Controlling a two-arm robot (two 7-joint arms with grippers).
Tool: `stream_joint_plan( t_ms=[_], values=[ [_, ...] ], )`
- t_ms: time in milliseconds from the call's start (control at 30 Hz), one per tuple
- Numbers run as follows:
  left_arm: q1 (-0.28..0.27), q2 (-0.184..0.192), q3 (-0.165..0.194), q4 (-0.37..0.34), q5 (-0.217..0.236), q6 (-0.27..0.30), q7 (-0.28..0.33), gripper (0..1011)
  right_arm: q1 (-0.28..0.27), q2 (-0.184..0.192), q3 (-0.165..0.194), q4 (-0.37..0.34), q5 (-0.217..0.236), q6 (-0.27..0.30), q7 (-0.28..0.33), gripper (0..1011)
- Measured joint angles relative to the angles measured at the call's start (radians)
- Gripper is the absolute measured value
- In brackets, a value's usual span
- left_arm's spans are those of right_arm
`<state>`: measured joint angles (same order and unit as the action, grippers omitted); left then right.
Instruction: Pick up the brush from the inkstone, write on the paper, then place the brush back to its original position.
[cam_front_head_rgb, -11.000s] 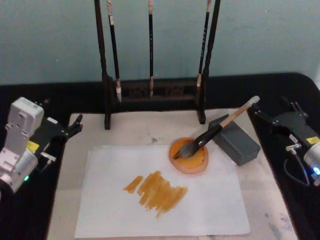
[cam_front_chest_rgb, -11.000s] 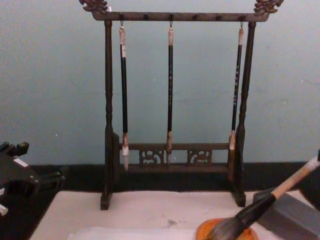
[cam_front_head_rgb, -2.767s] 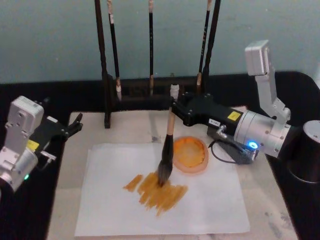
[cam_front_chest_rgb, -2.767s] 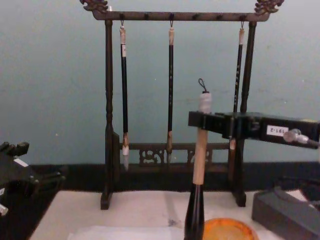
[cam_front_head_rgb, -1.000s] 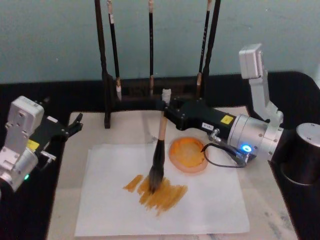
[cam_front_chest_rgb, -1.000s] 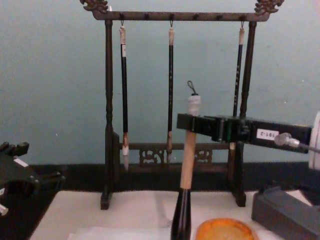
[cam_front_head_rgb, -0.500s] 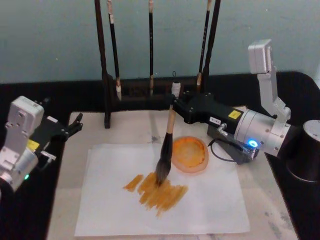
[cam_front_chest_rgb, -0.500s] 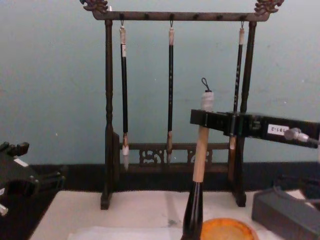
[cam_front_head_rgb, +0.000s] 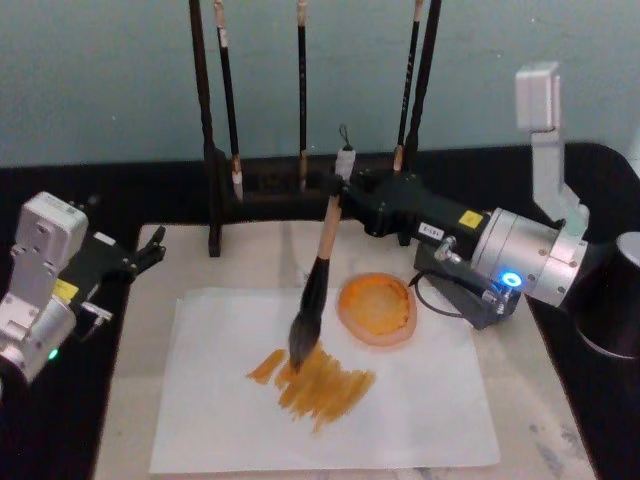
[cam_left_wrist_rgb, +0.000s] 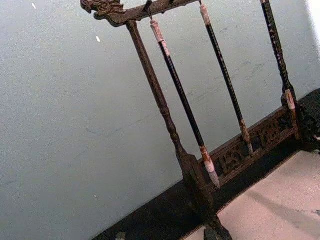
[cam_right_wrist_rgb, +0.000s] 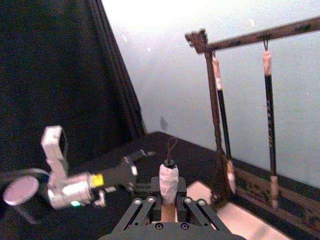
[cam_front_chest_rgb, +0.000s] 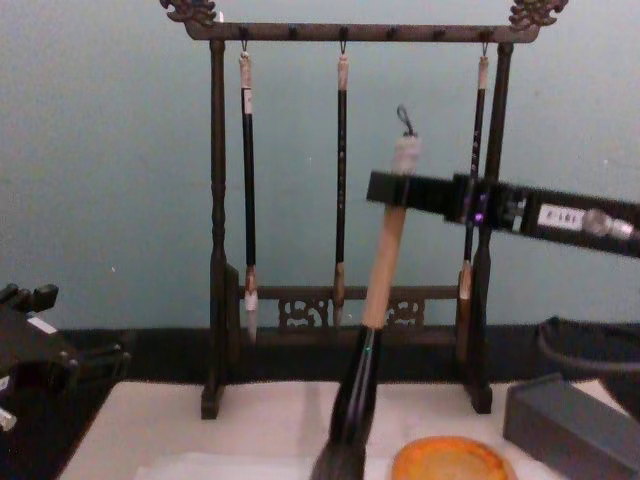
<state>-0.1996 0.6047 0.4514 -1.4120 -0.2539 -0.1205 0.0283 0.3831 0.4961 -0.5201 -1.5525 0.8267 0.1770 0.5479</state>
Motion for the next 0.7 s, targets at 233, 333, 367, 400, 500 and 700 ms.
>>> stream_joint_plan(
  t_ms=[233,333,367,400,500,700],
  values=[
    [0.000,0.000,0.000,0.000,0.000,0.000,0.000,1010,-0.003,0.010,0.010,-0.025,0.052,-0.005,0.009,156],
    [0.000,0.000,0.000,0.000,0.000,0.000,0.000,1010,0.001,0.014,0.005,-0.026,0.058,-0.009,0.006,156],
    [0.000,0.000,0.000,0.000,0.000,0.000,0.000,1009,0.001,0.014,0.005,-0.026,0.058,-0.009,0.006,156],
    [0.000,0.000,0.000,0.000,0.000,0.000,0.000,1010,0.003,0.015,0.002,-0.025,0.061,-0.011,0.005,156],
    [0.000,0.000,0.000,0.000,0.000,0.000,0.000,1010,0.007,0.020,-0.007,-0.022,0.066,-0.016,0.002,156],
    [0.000,0.000,0.000,0.000,0.000,0.000,0.000,1009,0.011,0.027,-0.014,-0.021,0.076,-0.018,-0.005,156]
  ],
)
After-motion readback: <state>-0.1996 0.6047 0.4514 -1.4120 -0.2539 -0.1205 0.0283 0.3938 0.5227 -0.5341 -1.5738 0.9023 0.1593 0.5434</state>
